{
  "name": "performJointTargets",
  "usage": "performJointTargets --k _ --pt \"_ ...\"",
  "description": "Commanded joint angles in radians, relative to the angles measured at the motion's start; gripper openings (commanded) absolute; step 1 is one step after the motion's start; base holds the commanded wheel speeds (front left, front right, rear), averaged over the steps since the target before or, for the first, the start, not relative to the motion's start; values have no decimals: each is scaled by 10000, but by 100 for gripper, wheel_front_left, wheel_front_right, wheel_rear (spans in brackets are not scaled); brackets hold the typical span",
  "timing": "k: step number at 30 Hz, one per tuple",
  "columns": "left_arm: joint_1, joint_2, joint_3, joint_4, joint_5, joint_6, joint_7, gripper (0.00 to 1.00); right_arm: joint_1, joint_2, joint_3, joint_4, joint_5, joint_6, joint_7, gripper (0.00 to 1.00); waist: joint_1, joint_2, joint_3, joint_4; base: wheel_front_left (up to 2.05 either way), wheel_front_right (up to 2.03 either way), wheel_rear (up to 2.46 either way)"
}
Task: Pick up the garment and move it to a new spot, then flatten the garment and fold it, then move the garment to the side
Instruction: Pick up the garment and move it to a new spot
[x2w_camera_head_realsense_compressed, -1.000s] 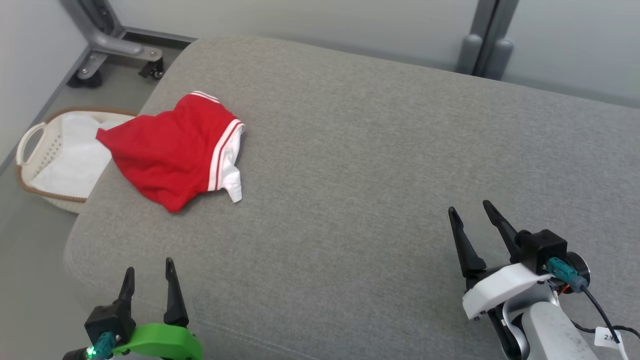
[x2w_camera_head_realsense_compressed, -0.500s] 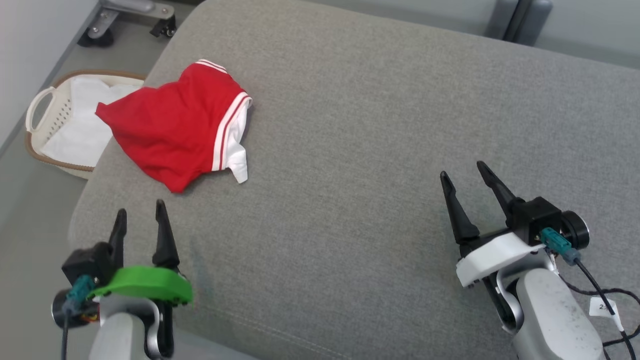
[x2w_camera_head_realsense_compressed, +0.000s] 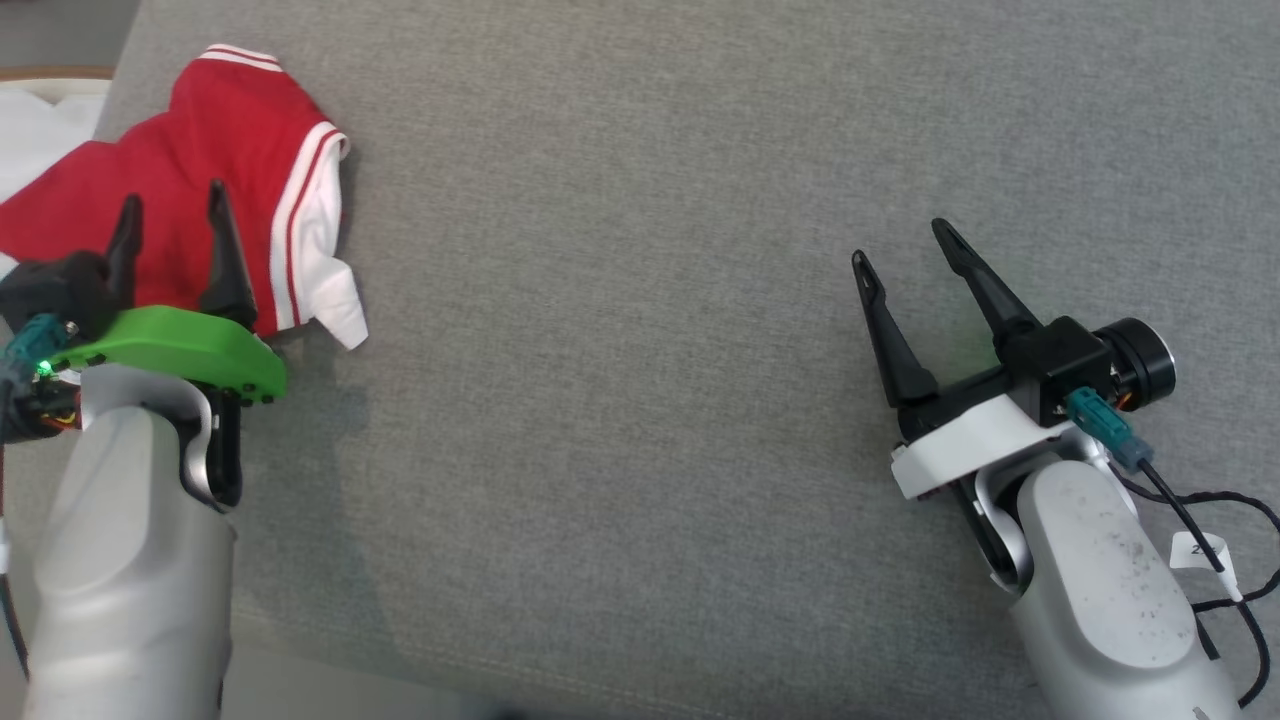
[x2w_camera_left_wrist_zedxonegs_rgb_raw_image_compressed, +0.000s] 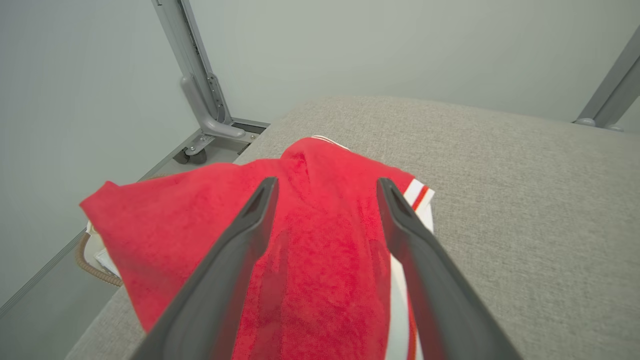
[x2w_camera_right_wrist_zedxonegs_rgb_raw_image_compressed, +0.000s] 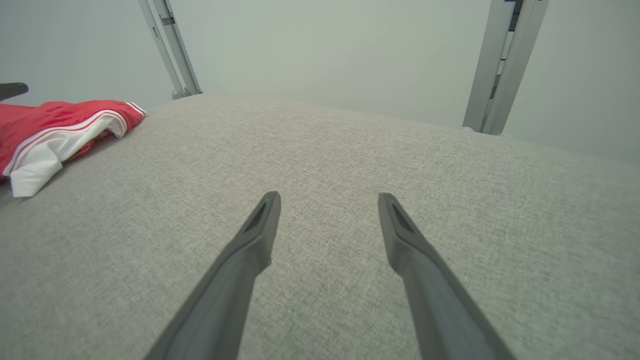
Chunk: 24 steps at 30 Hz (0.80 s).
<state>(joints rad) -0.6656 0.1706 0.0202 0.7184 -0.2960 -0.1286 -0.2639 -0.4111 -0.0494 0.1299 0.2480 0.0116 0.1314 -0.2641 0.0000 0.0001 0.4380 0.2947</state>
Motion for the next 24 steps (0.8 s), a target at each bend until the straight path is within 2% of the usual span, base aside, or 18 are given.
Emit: performJointTargets --k 1,4,8,9,10,13,17,20,24 --pt "-416 265 -115 428 -201 -15 -5 100 -198 -49 41 -68 -13 -15 -3 100 0 -1 720 -770 0 0 0" --pt "-1036 579 -423 1774 -650 -18 229 100 -249 -47 38 -97 -21 -15 -3 100 0 -1 868 -1010 0 0 0" --pt "-1413 717 -758 3213 -1178 -18 965 100 -271 -44 -41 -97 -21 -15 -3 100 0 -1 877 -1250 0 0 0" --pt "-1436 689 -862 3427 -1249 -20 1048 74 -253 -45 -81 -85 2 -15 -3 100 0 -1 855 -1285 0 0 0" --pt "-1391 629 -963 3591 -1329 -20 955 0 -205 -46 -123 -69 30 -15 -3 100 0 -1 792 -1315 0 0 0" --pt "-1265 712 -1183 3860 -1511 -23 621 0 -24 -44 -180 4 103 -15 -3 100 0 -1 561 -1376 0 0 0" --pt "-1322 1073 -1228 3381 -1345 -23 51 0 135 -40 -254 77 326 -15 -3 100 0 -1 72 -1432 0 0 0" --pt "-1279 1205 -991 2006 -1025 49 -32 0 299 -38 -276 100 560 -15 -3 100 0 -1 -387 -1535 0 0 0" --pt "-721 1001 -836 36 -559 30 -11 0 581 -39 -253 185 889 -15 -3 100 0 -1 -969 -1826 0 0 0"
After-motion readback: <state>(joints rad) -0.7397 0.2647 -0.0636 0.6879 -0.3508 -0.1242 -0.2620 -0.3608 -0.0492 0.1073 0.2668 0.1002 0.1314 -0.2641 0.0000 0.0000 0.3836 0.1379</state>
